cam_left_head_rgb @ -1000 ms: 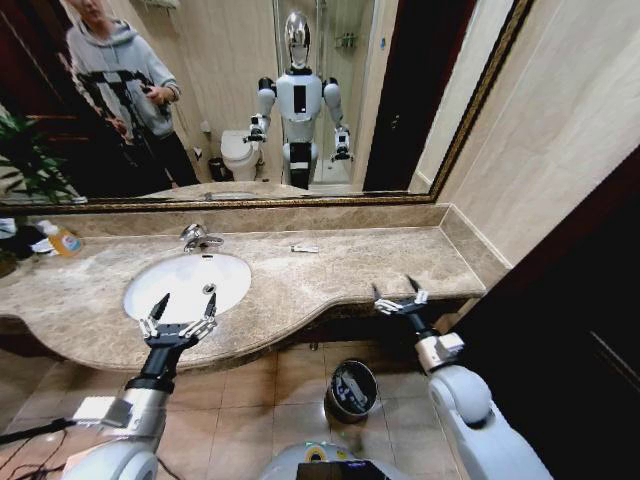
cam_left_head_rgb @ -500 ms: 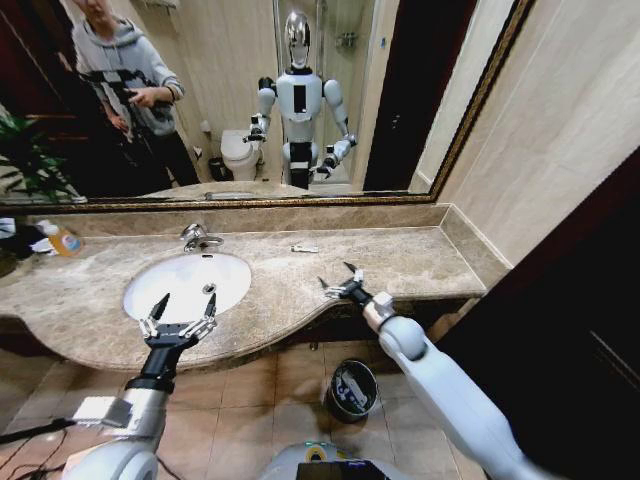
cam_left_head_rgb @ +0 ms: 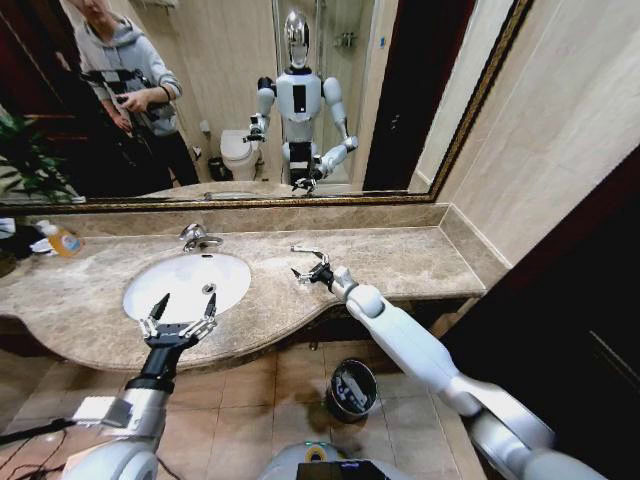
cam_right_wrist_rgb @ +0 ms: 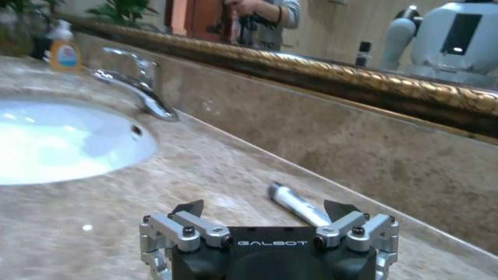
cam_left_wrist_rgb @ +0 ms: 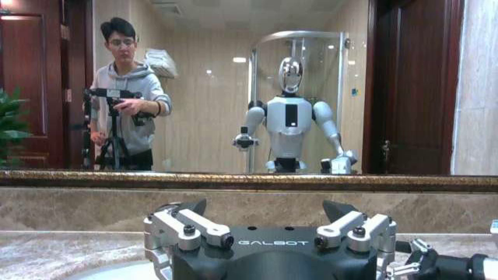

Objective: Pick up the trash from the sink and place it in the trash bin.

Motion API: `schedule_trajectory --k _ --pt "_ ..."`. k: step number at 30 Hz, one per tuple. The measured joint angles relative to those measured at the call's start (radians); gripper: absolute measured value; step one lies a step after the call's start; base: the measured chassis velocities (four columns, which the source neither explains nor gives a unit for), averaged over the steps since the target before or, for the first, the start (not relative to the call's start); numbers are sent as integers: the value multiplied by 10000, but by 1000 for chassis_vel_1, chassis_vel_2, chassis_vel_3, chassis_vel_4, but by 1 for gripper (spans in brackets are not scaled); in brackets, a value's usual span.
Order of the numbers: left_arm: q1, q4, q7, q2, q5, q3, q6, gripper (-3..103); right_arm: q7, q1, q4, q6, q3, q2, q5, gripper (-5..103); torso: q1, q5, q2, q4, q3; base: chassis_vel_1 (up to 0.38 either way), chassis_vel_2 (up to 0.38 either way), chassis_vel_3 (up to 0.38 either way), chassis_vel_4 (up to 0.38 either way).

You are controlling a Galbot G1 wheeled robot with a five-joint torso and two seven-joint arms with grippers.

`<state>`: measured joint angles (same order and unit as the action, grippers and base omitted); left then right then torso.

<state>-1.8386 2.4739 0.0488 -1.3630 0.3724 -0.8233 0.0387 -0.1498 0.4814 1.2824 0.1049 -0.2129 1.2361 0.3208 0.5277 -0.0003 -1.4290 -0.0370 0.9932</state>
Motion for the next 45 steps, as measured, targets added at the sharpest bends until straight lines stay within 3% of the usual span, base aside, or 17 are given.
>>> schedule_trajectory --k 5,25,36,39,41,42,44,45 --pt "0 0 0 0 0 0 0 100 6 -271 -527 -36 270 6 10 100 -1 0 0 6 -1 0 0 0 0" --pt "0 0 0 0 0 0 0 100 -465 -1922 -3060 -430 -178 1827 210 100 -1 1 0 1 -1 0 0 0 0" --pt "0 0 0 0 0 0 0 100 -561 -2071 -3969 -601 -259 2289 168 101 -2 2 -2 1 -1 0 0 0 0" --pt "0 0 0 0 0 0 0 100 -568 -2096 -4034 -576 -307 2308 174 92 -1 3 -2 1 -1 0 0 0 0" --pt "0 0 0 0 0 0 0 100 -568 -2096 -4034 -576 -307 2308 174 92 -1 3 -2 1 -1 0 0 0 0" --pt "1 0 0 0 0 0 0 100 -552 -2184 -4161 -485 -324 2369 186 82 -1 3 -2 2 -1 0 0 0 0" --pt "0 0 0 0 0 0 0 100 -502 -2284 -4311 -333 -325 2408 218 71 -2 3 -2 1 -2 0 0 0 0" --pt "0 0 0 0 0 0 0 100 -434 -2321 -4386 -190 -326 2408 162 71 -2 2 -2 1 -2 0 0 0 0"
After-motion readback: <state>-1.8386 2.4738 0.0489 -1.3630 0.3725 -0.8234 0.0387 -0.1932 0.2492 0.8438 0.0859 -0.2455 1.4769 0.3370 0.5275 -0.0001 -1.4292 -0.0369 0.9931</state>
